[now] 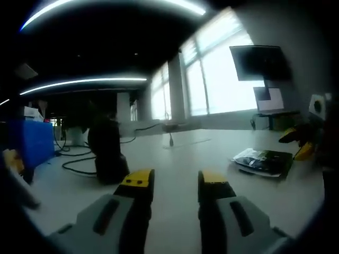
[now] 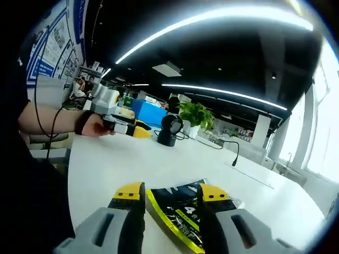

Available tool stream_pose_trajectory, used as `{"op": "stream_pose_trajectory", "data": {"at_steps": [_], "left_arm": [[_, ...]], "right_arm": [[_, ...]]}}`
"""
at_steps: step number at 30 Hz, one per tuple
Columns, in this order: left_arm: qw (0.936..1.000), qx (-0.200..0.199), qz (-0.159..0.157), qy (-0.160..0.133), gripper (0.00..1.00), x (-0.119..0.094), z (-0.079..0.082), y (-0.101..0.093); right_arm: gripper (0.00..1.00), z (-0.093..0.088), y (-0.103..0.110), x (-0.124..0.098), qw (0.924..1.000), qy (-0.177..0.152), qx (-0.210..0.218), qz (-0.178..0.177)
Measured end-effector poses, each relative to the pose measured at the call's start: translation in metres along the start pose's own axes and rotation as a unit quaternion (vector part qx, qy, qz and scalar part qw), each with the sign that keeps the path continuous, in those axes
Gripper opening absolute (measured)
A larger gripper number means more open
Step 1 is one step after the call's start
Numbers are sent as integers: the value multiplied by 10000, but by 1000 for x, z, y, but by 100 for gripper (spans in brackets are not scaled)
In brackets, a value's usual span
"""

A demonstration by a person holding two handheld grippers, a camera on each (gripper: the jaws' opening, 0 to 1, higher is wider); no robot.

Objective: Clip sheet goods on table flip sheet goods clip sheet goods scan sheet goods put sheet goods back to table

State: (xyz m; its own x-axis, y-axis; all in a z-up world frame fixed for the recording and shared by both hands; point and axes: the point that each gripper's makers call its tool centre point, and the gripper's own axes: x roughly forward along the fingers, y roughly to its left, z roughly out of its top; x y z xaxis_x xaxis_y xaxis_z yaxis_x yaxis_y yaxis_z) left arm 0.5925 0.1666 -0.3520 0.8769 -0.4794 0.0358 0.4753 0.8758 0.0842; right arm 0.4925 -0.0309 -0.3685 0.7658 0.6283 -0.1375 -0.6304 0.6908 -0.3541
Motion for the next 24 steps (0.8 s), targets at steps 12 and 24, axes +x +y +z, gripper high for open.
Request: {"op": "stream_pose_trajectory", "data": {"at_steps": [12,24], "left_arm": [[10000,-2,-22,4,26,0,0,-1],[10000,-12,-1,1,26,0,0,-1]], "right_arm": [[35,-4,12,8,9999,67,16,139],[32,-10,16,10,9997,178,-19,159]]}}
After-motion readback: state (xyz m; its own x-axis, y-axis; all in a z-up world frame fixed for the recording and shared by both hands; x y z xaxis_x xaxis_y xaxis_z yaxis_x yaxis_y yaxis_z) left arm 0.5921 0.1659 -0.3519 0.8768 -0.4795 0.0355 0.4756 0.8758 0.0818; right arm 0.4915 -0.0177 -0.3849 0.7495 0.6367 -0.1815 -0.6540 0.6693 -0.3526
